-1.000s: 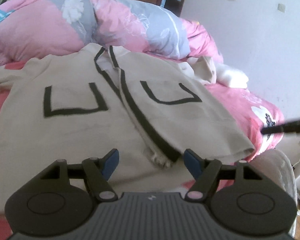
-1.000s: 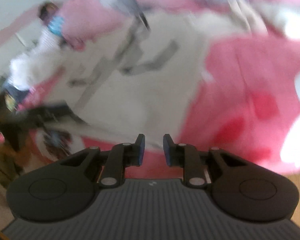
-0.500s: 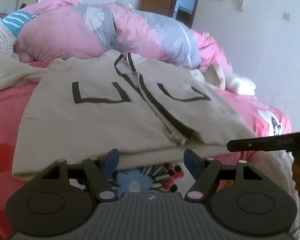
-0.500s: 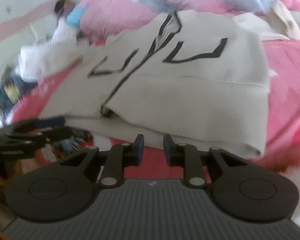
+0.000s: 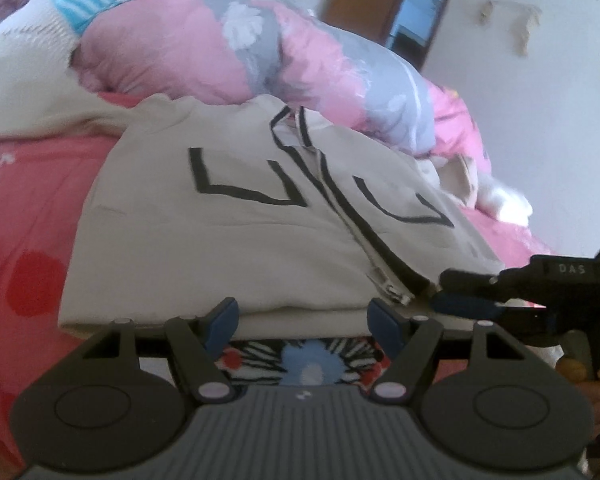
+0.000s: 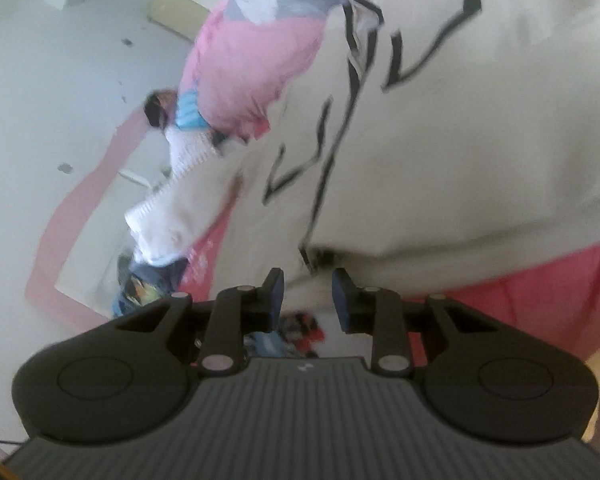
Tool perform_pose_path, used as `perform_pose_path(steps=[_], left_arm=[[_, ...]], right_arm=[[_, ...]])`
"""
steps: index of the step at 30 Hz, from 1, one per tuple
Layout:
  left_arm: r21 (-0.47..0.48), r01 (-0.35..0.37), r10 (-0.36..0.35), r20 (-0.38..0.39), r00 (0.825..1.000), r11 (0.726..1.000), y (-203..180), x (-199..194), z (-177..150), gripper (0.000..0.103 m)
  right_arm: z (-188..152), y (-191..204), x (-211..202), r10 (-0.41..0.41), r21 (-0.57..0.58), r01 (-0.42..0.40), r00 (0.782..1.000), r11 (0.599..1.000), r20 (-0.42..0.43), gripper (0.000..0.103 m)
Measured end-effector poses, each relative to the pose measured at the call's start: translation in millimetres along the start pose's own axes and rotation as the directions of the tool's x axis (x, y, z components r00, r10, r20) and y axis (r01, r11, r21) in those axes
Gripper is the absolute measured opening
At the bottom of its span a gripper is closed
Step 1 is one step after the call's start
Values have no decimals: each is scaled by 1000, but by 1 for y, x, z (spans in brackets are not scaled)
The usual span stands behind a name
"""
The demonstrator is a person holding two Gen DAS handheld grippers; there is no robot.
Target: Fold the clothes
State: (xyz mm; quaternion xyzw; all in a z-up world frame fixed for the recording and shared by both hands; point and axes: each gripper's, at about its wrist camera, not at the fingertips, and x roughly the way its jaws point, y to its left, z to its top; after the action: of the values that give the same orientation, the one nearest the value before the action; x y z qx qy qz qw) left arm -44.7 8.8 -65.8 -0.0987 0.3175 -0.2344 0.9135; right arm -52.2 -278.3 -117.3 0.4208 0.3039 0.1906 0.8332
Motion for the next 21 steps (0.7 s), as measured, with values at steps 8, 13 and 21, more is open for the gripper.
perform_pose_path(steps=[8, 13, 21], left_arm=[[-70, 36, -36, -2, 999, 997, 14, 2, 1, 72], [-82, 47, -47, 4, 999, 996, 17, 3, 1, 72], [-114, 69, -68, 16, 998, 991, 24, 4, 2, 72]], right_arm=[[9, -17, -1, 40, 102, -42, 999, 994, 23, 26], [2, -25, 0, 79, 199, -75, 997, 977, -9, 26], [8, -34, 4, 54, 221, -74, 994, 973, 93, 26]])
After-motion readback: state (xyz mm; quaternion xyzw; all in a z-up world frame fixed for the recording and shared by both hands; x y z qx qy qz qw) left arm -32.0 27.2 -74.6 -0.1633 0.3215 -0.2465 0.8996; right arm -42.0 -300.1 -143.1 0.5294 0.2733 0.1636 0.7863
